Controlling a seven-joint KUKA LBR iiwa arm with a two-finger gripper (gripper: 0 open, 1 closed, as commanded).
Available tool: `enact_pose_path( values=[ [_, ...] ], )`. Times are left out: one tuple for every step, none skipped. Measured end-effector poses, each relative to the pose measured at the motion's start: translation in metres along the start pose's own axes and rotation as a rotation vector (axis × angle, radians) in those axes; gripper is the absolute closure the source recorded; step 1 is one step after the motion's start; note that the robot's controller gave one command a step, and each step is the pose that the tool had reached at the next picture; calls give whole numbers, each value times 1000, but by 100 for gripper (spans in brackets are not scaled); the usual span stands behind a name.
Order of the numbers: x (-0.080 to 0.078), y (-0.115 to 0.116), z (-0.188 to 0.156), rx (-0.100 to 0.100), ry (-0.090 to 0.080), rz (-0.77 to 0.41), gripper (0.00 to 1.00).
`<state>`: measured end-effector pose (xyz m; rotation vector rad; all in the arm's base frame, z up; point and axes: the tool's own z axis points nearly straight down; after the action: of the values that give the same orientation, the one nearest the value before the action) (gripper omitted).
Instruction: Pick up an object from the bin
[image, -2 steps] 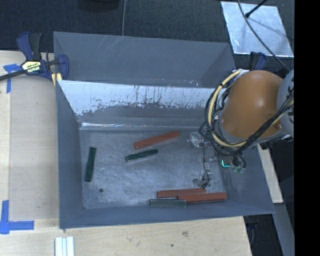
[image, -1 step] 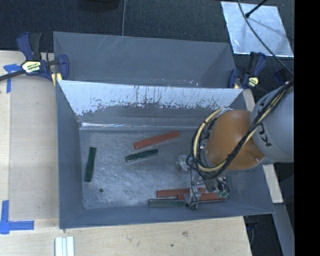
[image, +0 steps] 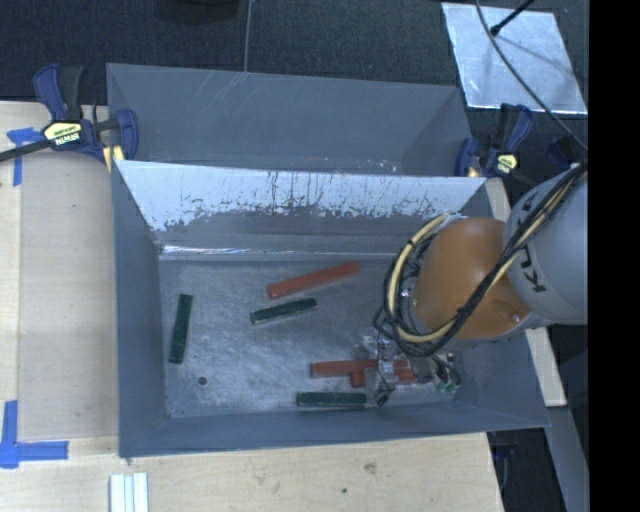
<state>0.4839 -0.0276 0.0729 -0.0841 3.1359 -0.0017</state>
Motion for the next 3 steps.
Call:
enact_pose_path(
  values=[
    [0,0,2,0,-1,0,0],
    [-2,0,0,0,-6,-1,100],
    [-50,15,-59,-1,-5,-265,100]
  ],
)
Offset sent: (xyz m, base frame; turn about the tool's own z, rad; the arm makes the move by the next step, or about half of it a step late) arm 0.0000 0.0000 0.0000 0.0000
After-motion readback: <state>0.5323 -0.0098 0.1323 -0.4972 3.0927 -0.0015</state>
